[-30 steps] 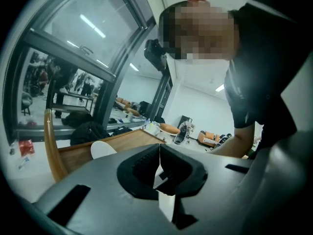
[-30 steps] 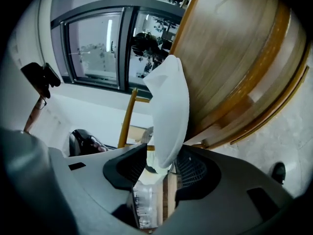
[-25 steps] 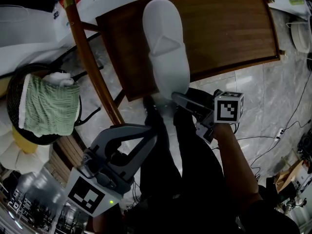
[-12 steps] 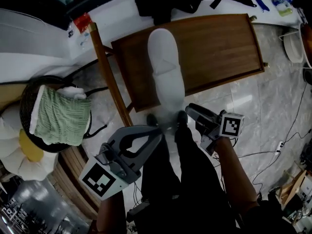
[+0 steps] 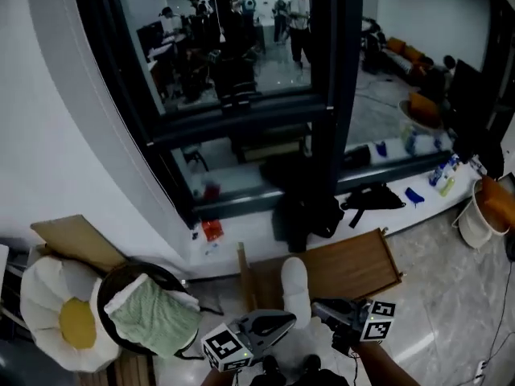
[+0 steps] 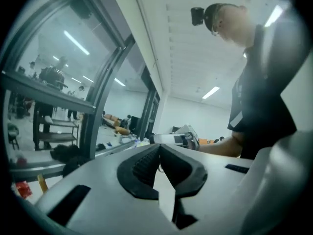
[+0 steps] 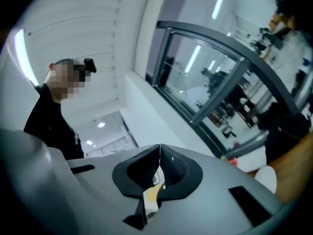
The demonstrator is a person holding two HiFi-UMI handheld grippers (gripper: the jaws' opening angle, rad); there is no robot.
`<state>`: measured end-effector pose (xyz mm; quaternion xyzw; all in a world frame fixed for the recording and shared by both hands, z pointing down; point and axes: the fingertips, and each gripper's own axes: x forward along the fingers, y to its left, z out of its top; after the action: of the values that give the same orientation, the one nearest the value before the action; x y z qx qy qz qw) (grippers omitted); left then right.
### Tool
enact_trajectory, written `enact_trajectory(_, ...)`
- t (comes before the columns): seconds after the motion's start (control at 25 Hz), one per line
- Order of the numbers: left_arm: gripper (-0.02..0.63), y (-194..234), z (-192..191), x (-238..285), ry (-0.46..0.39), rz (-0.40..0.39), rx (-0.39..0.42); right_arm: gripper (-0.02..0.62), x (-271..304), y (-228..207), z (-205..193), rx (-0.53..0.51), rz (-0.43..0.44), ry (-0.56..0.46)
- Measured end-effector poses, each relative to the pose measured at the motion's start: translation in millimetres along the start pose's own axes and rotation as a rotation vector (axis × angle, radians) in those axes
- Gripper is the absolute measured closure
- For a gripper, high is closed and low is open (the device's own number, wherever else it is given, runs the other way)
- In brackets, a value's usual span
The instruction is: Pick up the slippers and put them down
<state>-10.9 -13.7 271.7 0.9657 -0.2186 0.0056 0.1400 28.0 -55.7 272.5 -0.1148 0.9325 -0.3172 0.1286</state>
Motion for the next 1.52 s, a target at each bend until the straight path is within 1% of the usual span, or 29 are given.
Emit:
enact_trajectory(0.08,0.595,-2.9,31.5,-4.6,-0.044,0.001,0.033,0.569,18.4,37.6,23.6,-0.167,0.080,0.028)
enact_trajectory(0.12,0.594,-4.8,44.7,-6.6,-0.068,0.002,0.049,0.569,24.7,51.2,30.6,-0.243,0.099,0.043)
enact_trajectory(0.2,0.594,-12.3,66.8,-9.7,-0.115,0.009,0.093,0.569,31.7,71.4,37.1,-0.379,0.107,0.071)
enact_trajectory(0.28,0.594,-22.0,83.6,-11.9,-0.146,0.022,0.149,0.569,32.6,86.8,38.8,-0.471,0.115,0.086)
enact_trajectory(0.36,0.594,-26.7,96.2,-14.2,-0.170,0.036,0.189,0.569,32.5,96.6,40.6,-0.515,0.136,0.091)
enact_trajectory(0.48,0.594,-28.1,104.0,-19.1,-0.199,0.050,0.211,0.569,33.0,98.2,37.4,-0.556,0.131,0.107)
enact_trajectory(0.56,0.594,-28.8,103.5,-20.5,-0.198,0.050,0.212,0.569,31.1,96.5,33.7,-0.573,0.122,0.119)
enact_trajectory(0.76,0.594,-30.4,95.7,-20.2,-0.168,0.039,0.203,0.571,30.8,106.5,27.9,-0.586,0.124,0.145)
enact_trajectory(0.88,0.594,-31.4,91.0,-19.7,-0.147,0.032,0.200,0.572,33.1,107.5,22.6,-0.613,0.112,0.164)
enact_trajectory(1.12,0.595,-33.8,83.2,-19.6,-0.116,0.020,0.187,0.572,30.0,104.7,21.0,-0.612,0.087,0.158)
enact_trajectory(1.32,0.595,-39.1,76.2,-20.5,-0.109,-0.015,0.140,0.572,24.0,94.5,19.9,-0.646,0.050,0.155)
enact_trajectory(1.52,0.595,-40.4,71.6,-24.6,-0.101,-0.001,0.142,0.572,22.3,94.5,20.3,-0.651,0.034,0.154)
